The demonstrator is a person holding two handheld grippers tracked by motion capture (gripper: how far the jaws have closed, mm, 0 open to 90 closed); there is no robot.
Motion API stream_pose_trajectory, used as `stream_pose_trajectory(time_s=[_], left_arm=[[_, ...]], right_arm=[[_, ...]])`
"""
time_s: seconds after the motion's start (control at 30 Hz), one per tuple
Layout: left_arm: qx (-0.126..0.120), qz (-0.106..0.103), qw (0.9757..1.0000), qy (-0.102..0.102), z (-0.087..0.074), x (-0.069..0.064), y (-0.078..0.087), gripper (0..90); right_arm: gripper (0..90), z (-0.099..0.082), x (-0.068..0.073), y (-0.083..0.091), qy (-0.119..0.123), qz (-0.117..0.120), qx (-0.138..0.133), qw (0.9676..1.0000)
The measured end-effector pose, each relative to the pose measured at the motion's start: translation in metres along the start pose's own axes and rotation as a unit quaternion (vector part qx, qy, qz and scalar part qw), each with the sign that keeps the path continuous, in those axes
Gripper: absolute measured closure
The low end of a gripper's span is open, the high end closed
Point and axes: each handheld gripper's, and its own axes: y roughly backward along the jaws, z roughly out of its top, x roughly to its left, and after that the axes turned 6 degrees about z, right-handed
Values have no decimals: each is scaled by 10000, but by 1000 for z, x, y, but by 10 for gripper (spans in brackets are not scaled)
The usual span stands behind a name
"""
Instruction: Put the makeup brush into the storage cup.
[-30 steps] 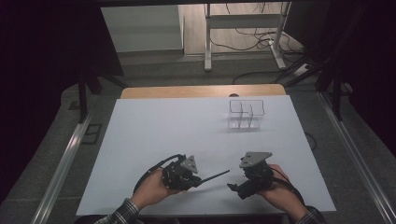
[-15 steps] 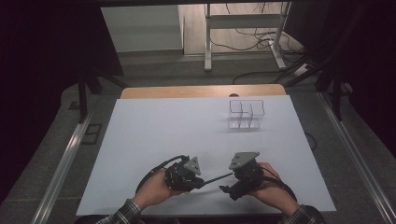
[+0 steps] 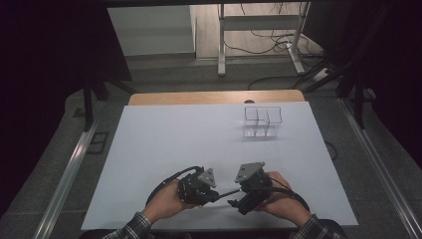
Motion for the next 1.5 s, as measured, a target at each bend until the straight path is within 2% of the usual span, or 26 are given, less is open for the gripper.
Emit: stream_pose_trajectory(time_s=[0.13,0.27,0.33,0.37,0.43,0.47,0.73,0.8,0.87,0.9,0.93,0.97,1.0,1.03,1.1,1.13,1.17,1.27,1.3,1.4,1.47,1.5], left_arm=[[7,-6,10000,-26,1,0,1,837],[12,-30,10000,-52,2,-1,1,837],[25,-41,10000,-78,2,-1,1,837],[21,-54,10000,-78,3,-2,0,837],[22,-61,9999,-83,3,-2,0,837],[34,-82,9999,-93,3,-3,0,837],[68,-103,9999,-118,2,-2,1,837],[63,-107,9998,-128,2,-2,1,835],[23,77,9998,-159,2,-2,2,815],[-55,277,9995,-153,2,-1,4,782],[-55,277,9995,-153,2,-1,4,760],[-136,241,9996,-34,1,1,6,760],[-225,304,9993,56,0,4,9,702],[-323,490,9981,165,-2,7,13,573],[-407,519,9975,240,-4,9,15,479],[-459,561,9969,304,-6,10,17,479],[-570,650,9954,402,-9,13,22,365],[-673,751,9937,484,-12,17,27,252],[-724,819,9924,561,-13,17,28,207],[-717,889,9912,668,-15,18,30,96],[-707,894,9898,851,-16,20,32,77],[-739,903,9883,978,-18,22,33,43]], right_arm=[[85,3,2,-2,57,81,80,9999],[172,4,5,-5,192,174,191,9995],[238,6,6,-6,227,242,225,9992],[315,7,6,-6,293,263,243,9989],[344,7,6,-6,330,288,246,9987],[433,8,6,-5,361,322,278,9984],[667,6,6,-4,597,469,471,9960],[690,6,6,-4,621,480,487,9957],[783,6,7,-5,775,618,649,9930],[837,6,8,-5,804,707,706,9917],[846,6,10,-6,860,809,694,9906],[846,6,10,-6,860,809,694,9906],[847,8,12,-5,829,733,715,9913],[848,9,12,-3,821,699,685,9918],[847,8,9,-1,692,668,594,9936],[847,8,9,-1,692,668,594,9936],[847,7,7,0,553,618,560,9950],[847,7,4,1,379,543,515,9965],[847,6,3,2,354,500,486,9969],[846,5,0,4,239,358,436,9981],[846,5,-2,6,200,320,408,9985],[846,3,-4,9,84,240,321,9992]])
